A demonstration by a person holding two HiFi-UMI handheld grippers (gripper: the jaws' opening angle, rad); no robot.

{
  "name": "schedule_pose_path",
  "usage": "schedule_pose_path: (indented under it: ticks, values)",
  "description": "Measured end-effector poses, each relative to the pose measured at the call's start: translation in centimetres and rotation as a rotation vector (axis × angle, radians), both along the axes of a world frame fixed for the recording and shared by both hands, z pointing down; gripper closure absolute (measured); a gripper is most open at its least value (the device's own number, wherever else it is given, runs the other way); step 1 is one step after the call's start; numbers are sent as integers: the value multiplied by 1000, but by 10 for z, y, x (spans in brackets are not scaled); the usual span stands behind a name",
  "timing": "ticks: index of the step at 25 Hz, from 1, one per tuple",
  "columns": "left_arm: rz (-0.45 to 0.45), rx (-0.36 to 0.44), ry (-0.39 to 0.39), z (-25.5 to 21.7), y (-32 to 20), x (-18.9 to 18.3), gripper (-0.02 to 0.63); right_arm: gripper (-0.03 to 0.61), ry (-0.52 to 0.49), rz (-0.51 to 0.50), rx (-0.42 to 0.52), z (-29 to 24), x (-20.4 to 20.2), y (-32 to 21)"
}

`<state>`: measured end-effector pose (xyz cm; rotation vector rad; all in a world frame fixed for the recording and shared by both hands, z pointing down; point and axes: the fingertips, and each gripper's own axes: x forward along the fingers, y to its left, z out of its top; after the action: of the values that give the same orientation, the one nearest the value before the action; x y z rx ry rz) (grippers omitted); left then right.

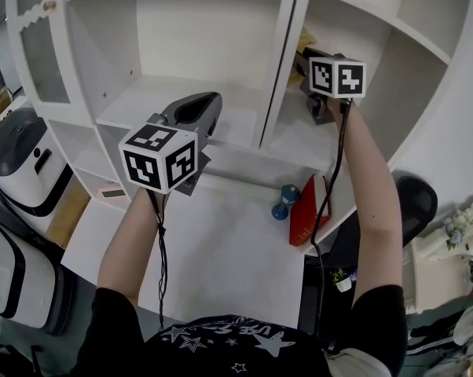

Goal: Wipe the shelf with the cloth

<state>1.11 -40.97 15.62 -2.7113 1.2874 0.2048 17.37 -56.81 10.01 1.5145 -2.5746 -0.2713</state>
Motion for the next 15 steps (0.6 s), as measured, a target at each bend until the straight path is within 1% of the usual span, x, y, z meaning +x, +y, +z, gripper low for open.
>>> schedule_pose_path:
  ticks: [9, 15]
  values:
    - [13, -13, 7, 4, 18, -4, 614, 454, 15, -21, -6, -1, -9, 35]
    - [36, -8, 11, 5, 33, -2, 614, 455, 36, -47, -8, 1, -18, 69]
